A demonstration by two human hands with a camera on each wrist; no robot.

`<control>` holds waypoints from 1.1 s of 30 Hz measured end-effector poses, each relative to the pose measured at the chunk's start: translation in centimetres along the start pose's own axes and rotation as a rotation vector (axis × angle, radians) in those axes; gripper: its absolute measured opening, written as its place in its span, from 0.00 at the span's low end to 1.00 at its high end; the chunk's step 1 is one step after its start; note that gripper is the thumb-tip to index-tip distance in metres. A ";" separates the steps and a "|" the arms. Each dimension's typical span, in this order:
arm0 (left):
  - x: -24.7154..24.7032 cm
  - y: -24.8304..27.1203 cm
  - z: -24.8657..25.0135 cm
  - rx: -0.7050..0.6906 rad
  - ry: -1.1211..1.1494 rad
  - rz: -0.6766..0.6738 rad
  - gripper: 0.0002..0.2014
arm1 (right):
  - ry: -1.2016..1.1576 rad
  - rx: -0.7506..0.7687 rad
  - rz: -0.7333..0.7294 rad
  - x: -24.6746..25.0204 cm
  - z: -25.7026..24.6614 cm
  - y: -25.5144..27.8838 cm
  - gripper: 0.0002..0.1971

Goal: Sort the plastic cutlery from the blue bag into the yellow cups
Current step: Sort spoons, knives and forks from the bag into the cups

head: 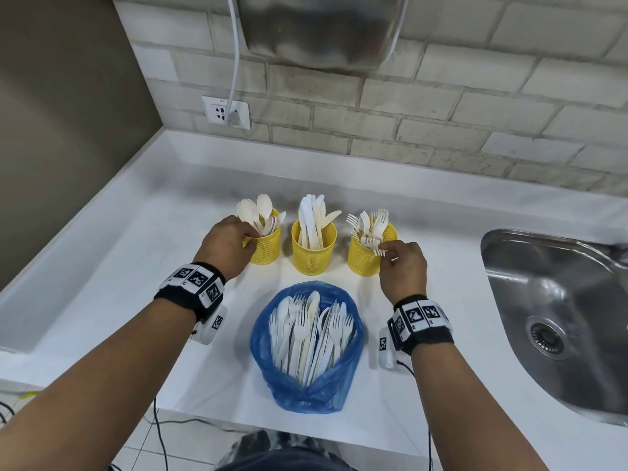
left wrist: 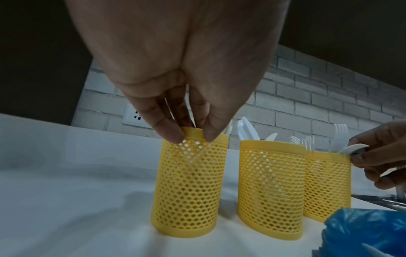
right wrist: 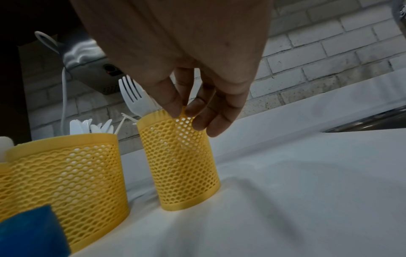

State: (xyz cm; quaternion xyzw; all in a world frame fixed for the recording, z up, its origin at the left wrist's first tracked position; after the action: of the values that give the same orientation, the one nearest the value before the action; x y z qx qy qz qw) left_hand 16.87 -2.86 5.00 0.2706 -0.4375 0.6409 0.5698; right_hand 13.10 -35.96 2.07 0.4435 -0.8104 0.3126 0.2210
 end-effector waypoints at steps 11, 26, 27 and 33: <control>0.4 -0.1 0.2 0.046 0.018 -0.009 0.07 | 0.019 -0.023 -0.041 0.0 -0.7 -0.5 0.12; -0.7 10.2 6.2 -0.086 0.334 -0.139 0.11 | -0.293 0.031 -0.128 2.8 -6.5 6.9 0.14; -1.3 11.1 6.2 -0.106 0.311 -0.189 0.11 | -0.282 0.061 -0.242 2.8 -6.9 7.9 0.12; -2.8 13.9 5.4 -0.134 0.159 -0.383 0.11 | -0.110 0.181 -0.698 2.8 -6.5 12.9 0.08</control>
State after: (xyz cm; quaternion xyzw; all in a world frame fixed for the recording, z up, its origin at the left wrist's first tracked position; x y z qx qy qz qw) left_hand 3.15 -8.51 1.64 0.2590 -0.3736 0.5098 0.7304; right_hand 1.19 -27.69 4.47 0.7274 -0.5897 0.2646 0.2304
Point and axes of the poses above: each hand's wrist, its own y-axis away from the middle knuckle, its own x-axis out of the back of the hand, z = x × y, the point moved 1 cm from there along -y, towards the middle knuckle, and after that the axes turned 6 degrees about z, right-handed, at the moved point
